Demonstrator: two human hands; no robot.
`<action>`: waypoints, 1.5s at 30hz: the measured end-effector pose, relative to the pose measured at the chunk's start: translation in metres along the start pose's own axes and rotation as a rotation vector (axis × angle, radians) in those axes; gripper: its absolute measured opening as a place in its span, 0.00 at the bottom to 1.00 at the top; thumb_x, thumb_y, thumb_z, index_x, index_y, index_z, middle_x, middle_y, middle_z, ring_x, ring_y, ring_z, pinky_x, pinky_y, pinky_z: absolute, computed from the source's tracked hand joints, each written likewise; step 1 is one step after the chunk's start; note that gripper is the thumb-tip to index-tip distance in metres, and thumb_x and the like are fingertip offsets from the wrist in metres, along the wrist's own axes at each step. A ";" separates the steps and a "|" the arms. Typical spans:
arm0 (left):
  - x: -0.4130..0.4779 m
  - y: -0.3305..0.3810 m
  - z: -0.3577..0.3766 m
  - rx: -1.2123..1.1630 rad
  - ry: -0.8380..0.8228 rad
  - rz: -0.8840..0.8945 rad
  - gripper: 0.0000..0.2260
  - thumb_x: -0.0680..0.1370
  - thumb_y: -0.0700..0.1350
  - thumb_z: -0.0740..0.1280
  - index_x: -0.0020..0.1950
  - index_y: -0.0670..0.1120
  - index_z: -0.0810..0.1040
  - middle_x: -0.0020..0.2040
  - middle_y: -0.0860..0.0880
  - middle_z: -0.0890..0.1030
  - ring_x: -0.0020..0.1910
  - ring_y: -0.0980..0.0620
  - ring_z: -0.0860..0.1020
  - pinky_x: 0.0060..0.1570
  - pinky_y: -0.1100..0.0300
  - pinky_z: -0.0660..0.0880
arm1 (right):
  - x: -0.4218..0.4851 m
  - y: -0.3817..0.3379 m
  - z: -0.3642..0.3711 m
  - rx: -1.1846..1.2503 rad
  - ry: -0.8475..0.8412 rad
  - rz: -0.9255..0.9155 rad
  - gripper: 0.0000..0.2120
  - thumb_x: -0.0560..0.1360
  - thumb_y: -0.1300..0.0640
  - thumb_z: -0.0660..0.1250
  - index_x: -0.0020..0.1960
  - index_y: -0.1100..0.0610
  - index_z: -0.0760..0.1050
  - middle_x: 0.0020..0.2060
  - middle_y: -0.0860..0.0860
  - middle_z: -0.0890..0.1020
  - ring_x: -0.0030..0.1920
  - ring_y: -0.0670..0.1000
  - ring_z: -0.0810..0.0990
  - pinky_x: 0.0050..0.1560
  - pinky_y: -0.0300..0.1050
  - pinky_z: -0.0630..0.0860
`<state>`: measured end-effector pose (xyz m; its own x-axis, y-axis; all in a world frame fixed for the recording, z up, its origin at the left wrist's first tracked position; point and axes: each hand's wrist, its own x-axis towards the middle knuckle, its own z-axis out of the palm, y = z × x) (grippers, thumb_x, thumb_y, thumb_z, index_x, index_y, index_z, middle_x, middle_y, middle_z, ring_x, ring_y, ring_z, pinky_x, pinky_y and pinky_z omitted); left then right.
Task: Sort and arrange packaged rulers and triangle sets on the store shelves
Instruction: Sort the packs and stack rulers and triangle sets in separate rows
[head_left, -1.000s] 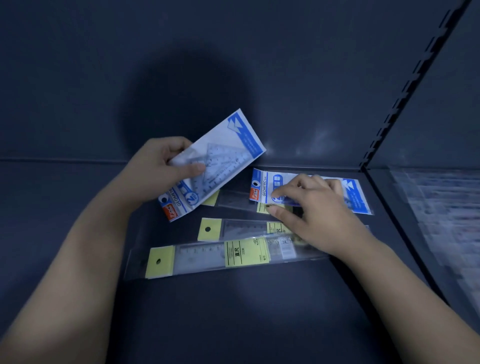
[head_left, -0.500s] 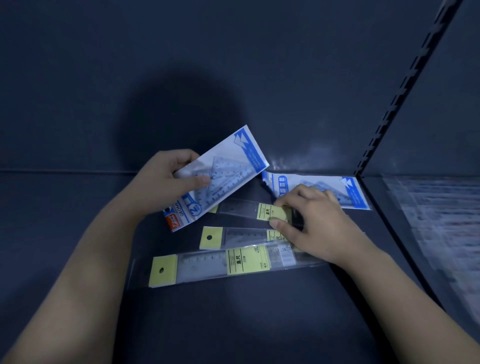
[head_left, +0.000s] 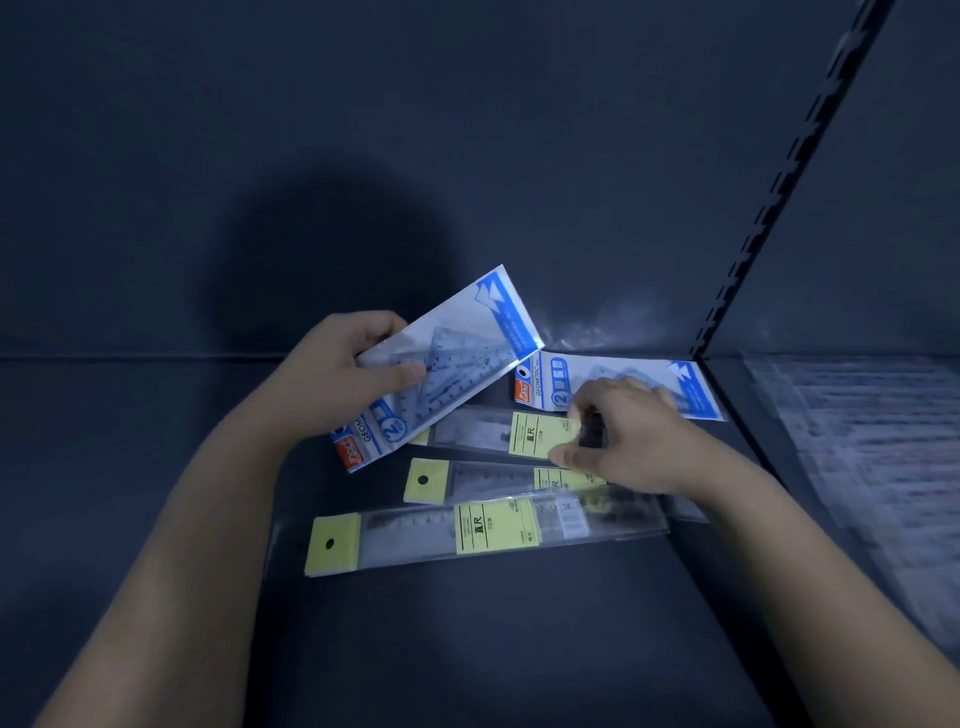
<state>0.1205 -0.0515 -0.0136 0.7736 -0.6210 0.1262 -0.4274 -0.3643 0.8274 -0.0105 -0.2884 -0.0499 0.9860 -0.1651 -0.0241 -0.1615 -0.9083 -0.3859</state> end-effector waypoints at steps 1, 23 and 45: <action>0.000 0.000 -0.001 0.008 0.010 0.003 0.02 0.75 0.40 0.70 0.45 0.44 0.79 0.40 0.49 0.85 0.38 0.51 0.83 0.41 0.51 0.79 | -0.002 -0.002 0.001 0.019 0.012 0.003 0.12 0.70 0.43 0.70 0.43 0.44 0.68 0.39 0.41 0.75 0.49 0.48 0.70 0.54 0.46 0.59; -0.011 0.120 0.092 -0.134 -0.298 0.219 0.07 0.70 0.44 0.75 0.44 0.55 0.82 0.38 0.52 0.85 0.37 0.54 0.83 0.42 0.56 0.77 | -0.172 0.059 -0.077 -0.113 0.323 0.089 0.11 0.77 0.63 0.63 0.55 0.53 0.78 0.43 0.42 0.74 0.50 0.49 0.76 0.52 0.48 0.68; 0.003 0.342 0.457 -0.209 -0.536 0.250 0.05 0.76 0.36 0.68 0.48 0.44 0.81 0.40 0.48 0.86 0.36 0.54 0.83 0.33 0.66 0.77 | -0.453 0.350 -0.196 0.047 0.480 0.367 0.10 0.73 0.63 0.66 0.50 0.51 0.77 0.35 0.44 0.79 0.37 0.44 0.76 0.34 0.30 0.68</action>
<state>-0.2371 -0.4951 0.0192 0.2965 -0.9514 0.0827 -0.4231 -0.0533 0.9045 -0.5221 -0.6070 0.0065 0.7354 -0.6293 0.2514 -0.4745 -0.7431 -0.4719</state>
